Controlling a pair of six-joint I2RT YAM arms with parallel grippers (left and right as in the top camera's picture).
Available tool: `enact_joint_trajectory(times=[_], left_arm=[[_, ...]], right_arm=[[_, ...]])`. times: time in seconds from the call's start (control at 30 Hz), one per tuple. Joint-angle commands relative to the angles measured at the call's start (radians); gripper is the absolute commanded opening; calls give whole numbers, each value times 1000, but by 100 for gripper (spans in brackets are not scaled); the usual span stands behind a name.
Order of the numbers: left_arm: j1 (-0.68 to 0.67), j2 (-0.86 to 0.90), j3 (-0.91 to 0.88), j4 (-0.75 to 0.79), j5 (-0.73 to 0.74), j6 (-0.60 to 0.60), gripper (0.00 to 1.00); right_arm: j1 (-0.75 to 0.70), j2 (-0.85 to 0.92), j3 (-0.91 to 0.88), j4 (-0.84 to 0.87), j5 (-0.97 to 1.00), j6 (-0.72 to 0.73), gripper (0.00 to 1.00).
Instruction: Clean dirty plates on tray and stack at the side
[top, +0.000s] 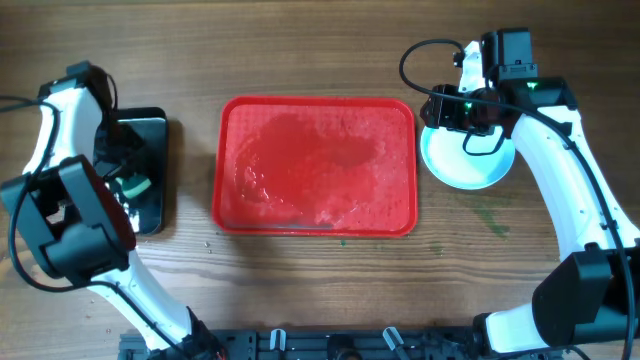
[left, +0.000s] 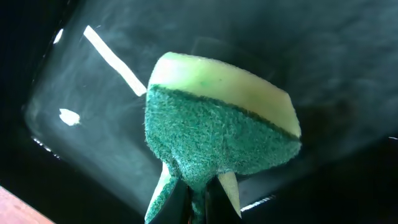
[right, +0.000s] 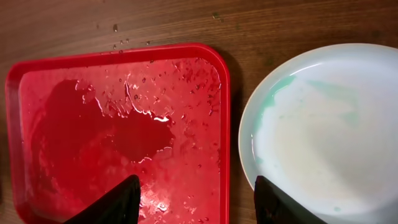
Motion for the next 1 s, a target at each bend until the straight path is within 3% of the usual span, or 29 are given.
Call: enact_joint_trajectory(times=[0.0,0.03,0.07,0.23,0.4,0.43,0.63,0.8,0.97], left_arm=[[5,-14,-2,2,-12,-19,42],[5,-14,-2,2,-12,-19,59],[5,-17,0,-1,-12,-20,66],[5,-91,134,-106,-4,-19,69],[-45,-301,269,-221,90,-9,72],[-64,-343,269,-233,113,-9,100],[-106,-437,269,-235,115,-9,100],[-105,-436,269,-235,116,-9,100],[-105,-436,269,-235,116,-9,100]], right_arm=[[2,13,11,-1,-2,-12,63],[2,13,10,-1,-3,-12,66],[2,13,11,-1,-11,-12,68],[2,13,11,0,-17,-16,71],[1,-17,61,-21,-16,-70,79],[1,-27,95,-40,-16,-93,81],[1,-156,313,-305,25,-146,100],[1,-360,315,-431,-8,-124,100],[1,-423,315,-455,19,-92,100]])
